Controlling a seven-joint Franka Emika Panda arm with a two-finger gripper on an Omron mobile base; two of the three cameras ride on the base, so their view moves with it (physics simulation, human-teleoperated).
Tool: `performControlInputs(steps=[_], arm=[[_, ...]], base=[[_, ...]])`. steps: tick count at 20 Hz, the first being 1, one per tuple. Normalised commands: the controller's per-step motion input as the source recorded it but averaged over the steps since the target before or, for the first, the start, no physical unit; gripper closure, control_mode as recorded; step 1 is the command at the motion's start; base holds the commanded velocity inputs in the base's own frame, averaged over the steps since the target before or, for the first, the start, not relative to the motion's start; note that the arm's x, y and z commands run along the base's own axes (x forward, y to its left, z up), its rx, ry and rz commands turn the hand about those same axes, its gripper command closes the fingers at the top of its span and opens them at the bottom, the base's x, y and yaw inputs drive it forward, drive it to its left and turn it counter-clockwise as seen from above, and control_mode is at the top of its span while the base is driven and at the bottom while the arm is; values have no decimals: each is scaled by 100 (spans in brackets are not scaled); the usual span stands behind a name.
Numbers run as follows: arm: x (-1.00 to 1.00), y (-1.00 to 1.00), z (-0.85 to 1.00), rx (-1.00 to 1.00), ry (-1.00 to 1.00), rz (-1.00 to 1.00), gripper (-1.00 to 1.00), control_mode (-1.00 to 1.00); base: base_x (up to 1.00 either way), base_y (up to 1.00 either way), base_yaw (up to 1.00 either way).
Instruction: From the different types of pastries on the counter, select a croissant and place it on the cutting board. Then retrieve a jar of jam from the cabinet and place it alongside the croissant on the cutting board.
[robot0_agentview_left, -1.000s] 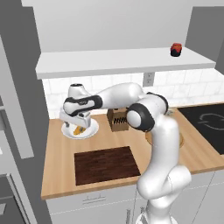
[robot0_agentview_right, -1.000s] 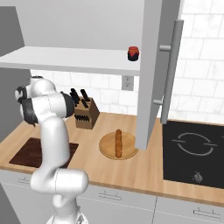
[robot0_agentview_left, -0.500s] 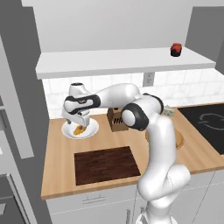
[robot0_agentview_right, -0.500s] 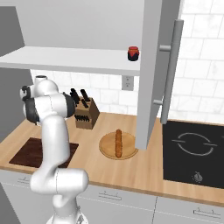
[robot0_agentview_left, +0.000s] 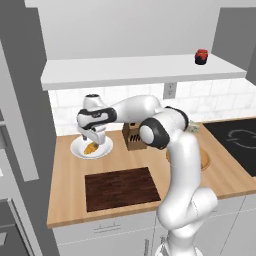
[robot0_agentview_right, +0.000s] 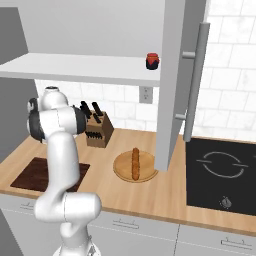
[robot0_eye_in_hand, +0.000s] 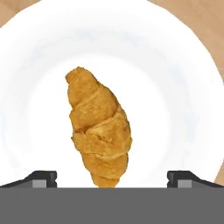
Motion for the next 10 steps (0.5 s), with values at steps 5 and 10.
performControlInputs(steps=[5,10], arm=[[0,-12,-1,0,0,-5,-100,-100],[0,0,-5,0,0,1,-100,-100]], base=[[0,0,0],[0,0,0]])
